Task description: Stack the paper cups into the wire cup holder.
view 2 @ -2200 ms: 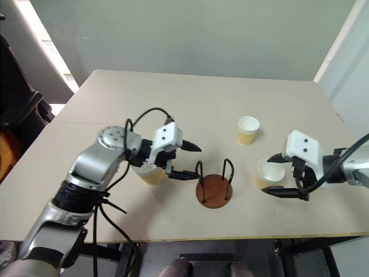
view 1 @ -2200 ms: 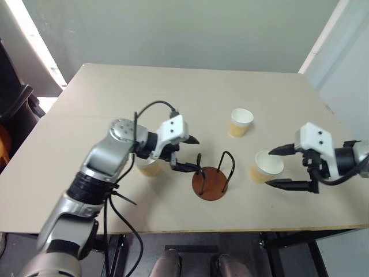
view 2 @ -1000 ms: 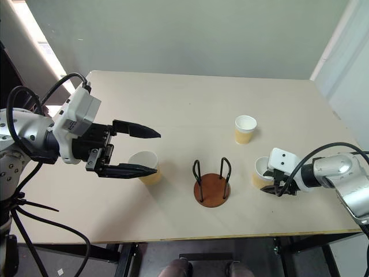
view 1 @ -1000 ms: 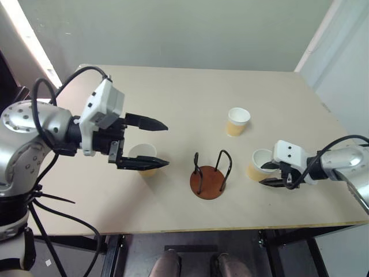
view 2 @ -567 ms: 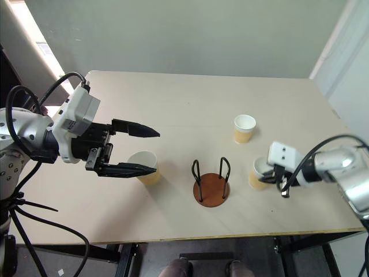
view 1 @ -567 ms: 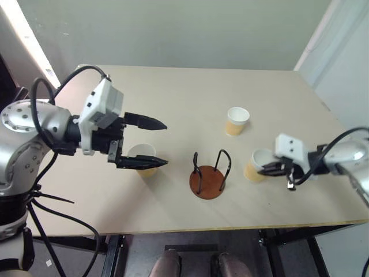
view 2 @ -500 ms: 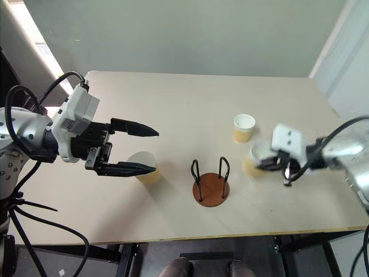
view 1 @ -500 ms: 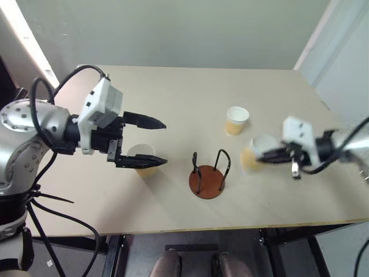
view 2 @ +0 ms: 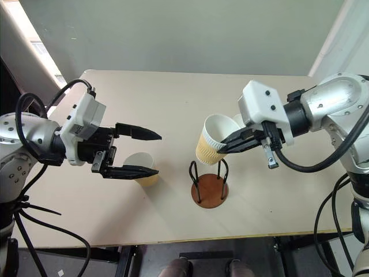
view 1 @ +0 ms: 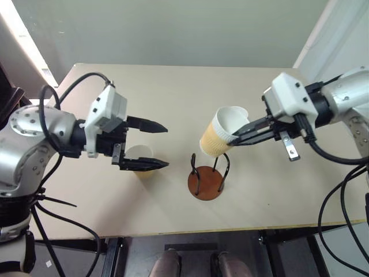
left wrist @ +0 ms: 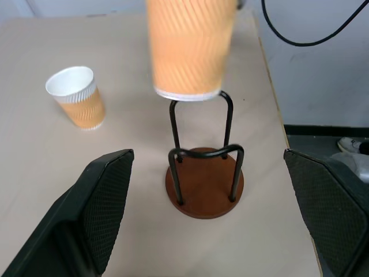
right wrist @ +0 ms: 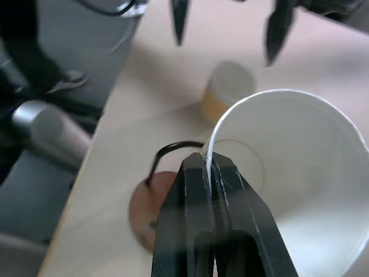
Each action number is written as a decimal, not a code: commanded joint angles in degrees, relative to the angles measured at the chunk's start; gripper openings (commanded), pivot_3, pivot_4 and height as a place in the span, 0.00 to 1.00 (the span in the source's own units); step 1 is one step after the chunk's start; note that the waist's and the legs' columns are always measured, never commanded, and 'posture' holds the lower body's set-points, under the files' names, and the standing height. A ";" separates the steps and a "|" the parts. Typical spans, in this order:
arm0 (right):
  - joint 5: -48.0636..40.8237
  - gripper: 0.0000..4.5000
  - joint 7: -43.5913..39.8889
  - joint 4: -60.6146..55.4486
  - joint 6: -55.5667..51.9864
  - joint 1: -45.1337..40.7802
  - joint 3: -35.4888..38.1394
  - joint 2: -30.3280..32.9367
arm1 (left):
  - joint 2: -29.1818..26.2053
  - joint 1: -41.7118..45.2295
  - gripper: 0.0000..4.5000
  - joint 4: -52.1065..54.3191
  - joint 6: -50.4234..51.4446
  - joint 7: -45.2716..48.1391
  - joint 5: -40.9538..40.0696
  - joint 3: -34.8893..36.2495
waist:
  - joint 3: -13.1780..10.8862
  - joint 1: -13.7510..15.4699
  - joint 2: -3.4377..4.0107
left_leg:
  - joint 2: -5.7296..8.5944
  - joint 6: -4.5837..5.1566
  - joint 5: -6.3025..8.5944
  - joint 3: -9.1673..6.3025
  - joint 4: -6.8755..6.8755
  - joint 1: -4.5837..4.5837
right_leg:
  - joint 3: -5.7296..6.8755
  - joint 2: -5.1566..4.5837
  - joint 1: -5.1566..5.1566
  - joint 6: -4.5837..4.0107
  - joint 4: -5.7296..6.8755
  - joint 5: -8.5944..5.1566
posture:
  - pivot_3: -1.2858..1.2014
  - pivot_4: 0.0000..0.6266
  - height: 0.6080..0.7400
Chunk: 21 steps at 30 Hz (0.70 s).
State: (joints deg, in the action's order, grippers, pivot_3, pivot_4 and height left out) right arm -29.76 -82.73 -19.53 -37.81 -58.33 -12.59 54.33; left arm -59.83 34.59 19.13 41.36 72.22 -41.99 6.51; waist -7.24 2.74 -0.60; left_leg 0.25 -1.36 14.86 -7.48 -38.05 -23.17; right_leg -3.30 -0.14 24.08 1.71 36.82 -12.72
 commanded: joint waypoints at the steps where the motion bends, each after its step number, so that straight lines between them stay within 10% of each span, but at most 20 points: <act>1: 0.72 0.00 -1.53 -0.81 1.55 -0.08 -0.12 0.07 | -1.28 -0.62 1.00 2.20 0.11 -0.53 -1.54 3.76 | 0.00 -0.01 0.00 | 0.00 0.00 0.00 0.00 0.01 -0.01 | 0.00 0.00 0.01 0.00 0.00 0.00 | 0.52 0.24 1.00; 15: 5.54 0.00 -3.04 -0.16 5.38 2.13 -4.63 -2.37 | -4.57 -4.59 1.00 2.94 0.26 -1.77 -1.78 6.27 | -0.02 -0.04 0.02 | -0.02 -0.09 -0.05 0.00 0.01 0.05 | 0.01 0.01 0.05 -0.12 0.18 -0.03 | 0.52 0.24 1.00; 21: 7.12 0.36 -3.79 0.48 5.83 1.74 -5.72 -2.67 | -4.52 -4.23 1.00 3.20 0.47 -2.55 -2.11 5.78 | -0.02 -0.06 0.03 | -0.02 -0.10 -0.05 0.00 0.04 0.03 | 0.02 0.01 0.07 -0.12 0.18 -0.03 | 0.52 0.24 1.00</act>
State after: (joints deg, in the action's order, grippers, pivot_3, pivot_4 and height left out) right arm -22.90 -86.12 -18.41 -32.57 -55.70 -19.04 51.74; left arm -63.66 29.96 21.22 41.77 69.84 -43.48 10.56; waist -7.25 2.69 -0.58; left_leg 0.23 -1.47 14.80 -7.47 -38.01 -23.13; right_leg -3.28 -0.14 24.16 1.58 36.99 -12.75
